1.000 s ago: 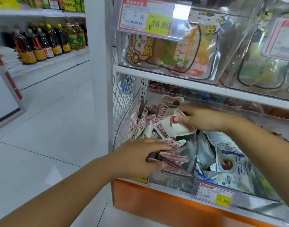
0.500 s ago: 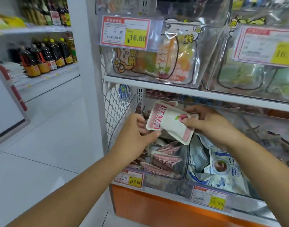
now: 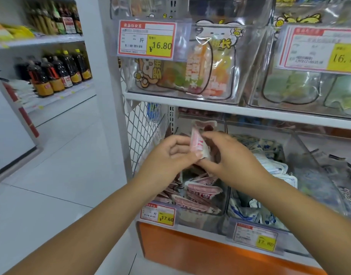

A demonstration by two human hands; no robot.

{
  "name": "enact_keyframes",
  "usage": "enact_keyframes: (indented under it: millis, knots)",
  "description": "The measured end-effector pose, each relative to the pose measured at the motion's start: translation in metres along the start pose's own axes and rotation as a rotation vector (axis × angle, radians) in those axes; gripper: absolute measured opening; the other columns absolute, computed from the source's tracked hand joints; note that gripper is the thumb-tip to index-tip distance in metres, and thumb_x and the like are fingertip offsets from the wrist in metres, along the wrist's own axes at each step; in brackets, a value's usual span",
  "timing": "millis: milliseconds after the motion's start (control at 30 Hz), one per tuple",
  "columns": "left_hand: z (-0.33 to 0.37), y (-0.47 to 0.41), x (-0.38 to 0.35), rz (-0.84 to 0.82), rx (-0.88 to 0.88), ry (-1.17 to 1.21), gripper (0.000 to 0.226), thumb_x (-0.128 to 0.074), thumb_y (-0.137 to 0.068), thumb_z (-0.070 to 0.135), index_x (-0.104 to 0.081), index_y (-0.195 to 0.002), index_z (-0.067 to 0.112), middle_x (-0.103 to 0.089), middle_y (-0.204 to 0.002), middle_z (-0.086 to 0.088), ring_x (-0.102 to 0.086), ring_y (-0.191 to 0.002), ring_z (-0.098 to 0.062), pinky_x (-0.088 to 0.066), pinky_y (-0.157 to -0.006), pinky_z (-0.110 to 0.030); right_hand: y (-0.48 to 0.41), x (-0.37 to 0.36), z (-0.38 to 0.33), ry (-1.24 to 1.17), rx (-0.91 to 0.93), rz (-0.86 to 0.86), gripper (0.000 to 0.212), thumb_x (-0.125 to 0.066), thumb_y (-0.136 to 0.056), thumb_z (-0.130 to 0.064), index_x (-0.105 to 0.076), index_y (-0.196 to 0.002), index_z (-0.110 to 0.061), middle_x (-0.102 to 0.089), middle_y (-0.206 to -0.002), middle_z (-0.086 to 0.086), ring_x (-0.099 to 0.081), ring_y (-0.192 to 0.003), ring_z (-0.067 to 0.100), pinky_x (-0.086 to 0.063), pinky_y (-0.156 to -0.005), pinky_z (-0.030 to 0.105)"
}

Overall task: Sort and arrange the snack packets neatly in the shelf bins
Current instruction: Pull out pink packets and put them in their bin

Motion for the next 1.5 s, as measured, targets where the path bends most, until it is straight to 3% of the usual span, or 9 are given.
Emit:
enact_keyframes:
  millis: [233, 467, 633, 733, 867, 1033, 1200, 1367, 1500]
  knots:
    - [-0.032, -0.006, 0.003, -0.112, 0.018, -0.555, 0.029, -0.065, -0.09, 0.03, -0.057, -0.117, 0.035, -0.063, -0.112, 0.015, -0.06, -0.094, 0.004, -0.05, -0.085, -0.017, -0.006, 0.011, 0.027, -0.282, -0.171, -0.028, 0.025, -0.07, -0.081, -0.011, -0.058, -0.088, -0.032, -0.064, -0.084, -0.014, -0.058, -0.073, -0.006, -0.04, -0.059, 0.005]
    - [-0.05, -0.028, -0.021, -0.363, 0.163, -0.669, 0.057, -0.067, -0.08, 0.058, -0.057, -0.13, 0.034, -0.062, -0.124, 0.017, -0.059, -0.106, -0.001, -0.047, -0.098, -0.029, -0.008, 0.009, 0.05, -0.283, -0.461, -0.16, 0.02, -0.068, -0.08, -0.036, -0.07, -0.094, -0.021, -0.071, -0.102, 0.002, -0.063, -0.093, 0.012, -0.048, -0.075, 0.028]
    - [-0.053, -0.036, -0.039, -0.62, 0.234, -0.945, 0.078, -0.055, -0.082, 0.069, -0.038, -0.147, 0.028, -0.039, -0.151, 0.007, -0.04, -0.134, -0.015, -0.033, -0.109, -0.028, -0.032, 0.015, 0.038, -0.205, -0.288, -0.236, 0.042, -0.074, -0.081, -0.033, -0.061, -0.122, -0.03, -0.065, -0.118, -0.01, -0.061, -0.107, 0.011, -0.047, -0.088, 0.024]
    - [-0.053, -0.034, -0.046, -0.696, 0.234, -0.991, 0.073, -0.053, -0.084, 0.067, -0.04, -0.145, 0.029, -0.041, -0.149, 0.004, -0.043, -0.131, -0.017, -0.035, -0.107, -0.029, -0.044, 0.015, 0.043, -0.197, -0.285, -0.282, 0.052, -0.078, -0.078, -0.028, -0.059, -0.126, -0.032, -0.062, -0.119, -0.015, -0.06, -0.105, 0.008, -0.048, -0.096, 0.03]
    - [-0.052, -0.032, -0.04, -0.702, 0.178, -0.934, 0.048, -0.056, -0.092, 0.048, -0.049, -0.136, 0.029, -0.055, -0.132, 0.007, -0.052, -0.111, -0.013, -0.043, -0.089, -0.025, -0.048, -0.002, 0.028, 0.131, -0.103, -0.499, 0.031, -0.075, -0.077, -0.019, -0.055, -0.1, -0.028, -0.061, -0.092, -0.005, -0.059, -0.08, 0.017, -0.046, -0.066, 0.031]
    - [-0.055, -0.032, -0.03, -0.63, 0.156, -0.834, 0.047, -0.062, -0.089, 0.046, -0.053, -0.134, 0.035, -0.055, -0.13, 0.017, -0.051, -0.112, -0.003, -0.04, -0.093, -0.019, -0.047, -0.03, 0.023, 0.246, -0.044, -0.749, 0.023, -0.069, -0.084, -0.015, -0.053, -0.1, -0.021, -0.062, -0.096, 0.005, -0.058, -0.082, 0.018, -0.049, -0.074, 0.035]
    - [-0.047, -0.038, -0.003, -0.329, 0.041, -0.661, 0.038, -0.083, -0.07, 0.041, -0.067, -0.1, 0.026, -0.062, -0.102, 0.008, -0.063, -0.091, -0.008, -0.053, -0.087, -0.031, -0.047, -0.063, 0.024, 0.509, 0.056, -0.849, 0.013, -0.06, -0.085, -0.009, -0.05, -0.08, -0.015, -0.049, -0.073, -0.002, -0.052, -0.074, 0.021, -0.041, -0.059, 0.03]
    - [-0.062, -0.026, 0.004, -0.406, 0.131, -0.748, 0.064, -0.073, -0.079, 0.049, -0.045, -0.134, 0.031, -0.054, -0.124, 0.014, -0.058, -0.103, -0.002, -0.05, -0.095, -0.029, -0.048, -0.06, 0.025, 0.485, 0.017, -0.922, 0.012, -0.059, -0.086, -0.012, -0.063, -0.096, -0.008, -0.066, -0.086, 0.009, -0.056, -0.073, 0.02, -0.043, -0.062, 0.028]
    - [-0.059, -0.025, 0.002, -0.399, 0.08, -0.695, 0.072, -0.071, -0.086, 0.032, -0.032, -0.146, 0.037, -0.051, -0.13, 0.018, -0.054, -0.109, 0.001, -0.045, -0.099, -0.025, -0.043, -0.07, 0.022, 0.553, 0.045, -0.916, 0.012, -0.055, -0.087, -0.014, -0.063, -0.095, -0.01, -0.064, -0.083, 0.007, -0.058, -0.074, 0.022, -0.049, -0.067, 0.033]
Point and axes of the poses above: each hand's wrist, its own y-axis away from the middle knuckle, its own x-axis out of the back of the hand, z = x × y, the point moved 7 cm from there along -y, towards the middle knuckle
